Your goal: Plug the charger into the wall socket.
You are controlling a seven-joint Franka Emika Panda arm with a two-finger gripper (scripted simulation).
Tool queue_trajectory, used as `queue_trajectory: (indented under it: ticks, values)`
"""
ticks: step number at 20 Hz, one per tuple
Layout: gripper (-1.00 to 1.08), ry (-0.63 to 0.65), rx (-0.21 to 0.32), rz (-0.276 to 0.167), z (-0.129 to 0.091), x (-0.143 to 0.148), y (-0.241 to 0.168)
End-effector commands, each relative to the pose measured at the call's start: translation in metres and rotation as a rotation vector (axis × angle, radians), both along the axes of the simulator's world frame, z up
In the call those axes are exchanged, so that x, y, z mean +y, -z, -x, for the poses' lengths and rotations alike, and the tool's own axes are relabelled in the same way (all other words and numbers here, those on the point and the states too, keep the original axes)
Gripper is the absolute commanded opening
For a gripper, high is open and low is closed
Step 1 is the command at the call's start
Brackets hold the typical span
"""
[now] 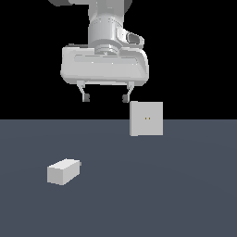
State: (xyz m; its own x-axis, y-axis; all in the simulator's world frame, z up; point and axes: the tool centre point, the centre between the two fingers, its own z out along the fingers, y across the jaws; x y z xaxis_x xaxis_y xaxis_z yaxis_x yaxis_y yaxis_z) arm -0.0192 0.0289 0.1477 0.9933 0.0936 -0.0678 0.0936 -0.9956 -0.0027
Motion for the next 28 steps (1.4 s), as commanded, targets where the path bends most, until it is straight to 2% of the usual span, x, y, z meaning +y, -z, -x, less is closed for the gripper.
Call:
queue_trajectory:
  ticks: [1, 13, 28]
  values:
    - [1.0, 0.0, 0.0, 0.0, 0.0, 0.0, 0.0]
    - [1.0, 0.061, -0.032, 0.003, 0.016, 0.007, 0.011]
    - [1.0, 0.278, -0.144, 0.013, 0.063, 0.039, 0.056]
